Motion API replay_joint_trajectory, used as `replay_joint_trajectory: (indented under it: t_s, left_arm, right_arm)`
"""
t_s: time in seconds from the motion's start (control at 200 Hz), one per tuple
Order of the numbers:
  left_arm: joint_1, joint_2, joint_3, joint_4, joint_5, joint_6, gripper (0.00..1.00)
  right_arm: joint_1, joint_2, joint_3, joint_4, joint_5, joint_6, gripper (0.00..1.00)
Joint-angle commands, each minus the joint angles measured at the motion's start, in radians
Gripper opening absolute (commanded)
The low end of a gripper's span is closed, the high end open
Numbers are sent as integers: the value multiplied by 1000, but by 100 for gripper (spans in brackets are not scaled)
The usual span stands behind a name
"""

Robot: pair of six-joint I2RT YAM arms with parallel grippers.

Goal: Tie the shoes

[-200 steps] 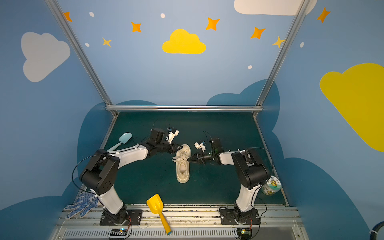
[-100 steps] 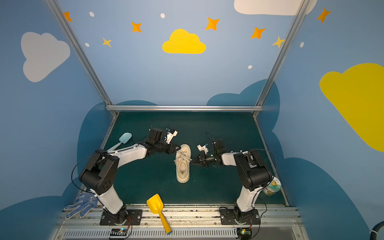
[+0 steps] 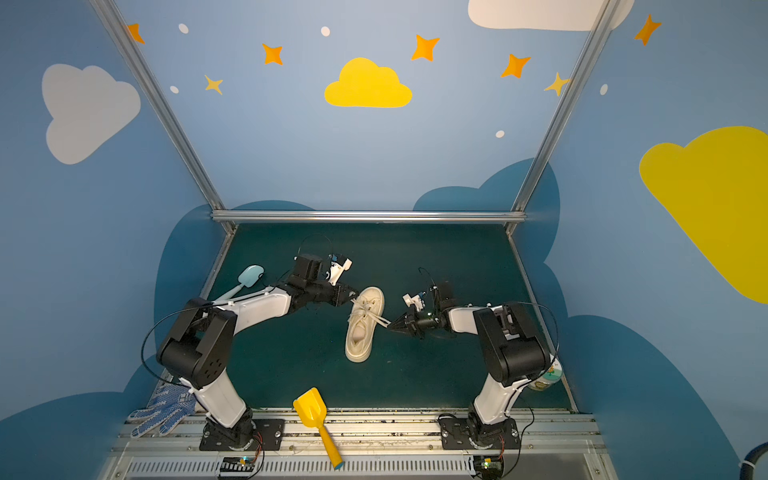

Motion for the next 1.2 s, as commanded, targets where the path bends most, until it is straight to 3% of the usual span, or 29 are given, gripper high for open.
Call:
replay_joint_trajectory:
  t_s: [0.0, 1.196]
  left_arm:
    - [22, -15, -3, 35, -11, 8, 3]
    - [77, -15, -72, 35, -97, 10, 3]
  right_arm:
    - [-15, -16, -26, -54, 44, 31, 0]
    - [-78, 22, -91, -62, 104, 79, 0]
